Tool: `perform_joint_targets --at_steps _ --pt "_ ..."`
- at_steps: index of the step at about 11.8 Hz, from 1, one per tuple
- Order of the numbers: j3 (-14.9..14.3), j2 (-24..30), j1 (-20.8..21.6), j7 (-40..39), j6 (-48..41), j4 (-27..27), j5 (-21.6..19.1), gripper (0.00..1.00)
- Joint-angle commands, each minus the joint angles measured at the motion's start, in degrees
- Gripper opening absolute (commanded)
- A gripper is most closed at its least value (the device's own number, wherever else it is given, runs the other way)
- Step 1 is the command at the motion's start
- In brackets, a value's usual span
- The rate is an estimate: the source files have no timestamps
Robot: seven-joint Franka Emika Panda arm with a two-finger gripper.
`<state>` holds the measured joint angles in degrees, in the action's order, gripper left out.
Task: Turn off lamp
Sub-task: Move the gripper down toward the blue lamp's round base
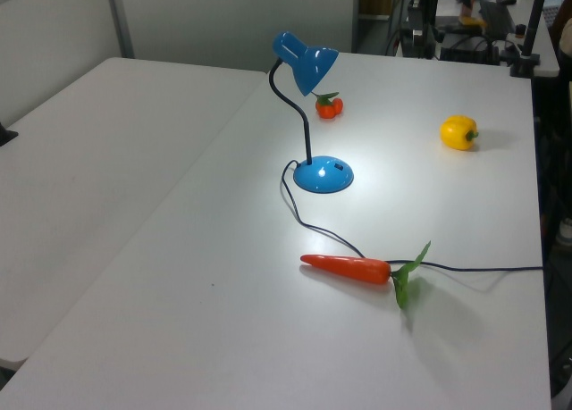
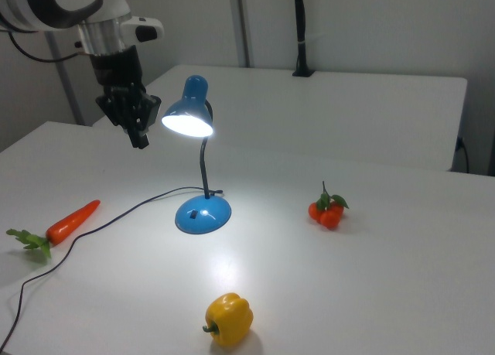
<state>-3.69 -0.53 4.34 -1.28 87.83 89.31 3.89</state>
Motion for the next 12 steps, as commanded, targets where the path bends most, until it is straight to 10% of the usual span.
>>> perform_joint_targets --at_steps 1,6,12 --pt "-0.2 -0.8 0.3 -0.4 0.7 -0.5 -0.8 0.0" --pt "-0.3 -2.0 0.1 -2.8 2.3 0.9 -0.2 0.0" --pt "0.3 -2.2 0.8 -1.4 25.9 18.1 -0.6 0.0"
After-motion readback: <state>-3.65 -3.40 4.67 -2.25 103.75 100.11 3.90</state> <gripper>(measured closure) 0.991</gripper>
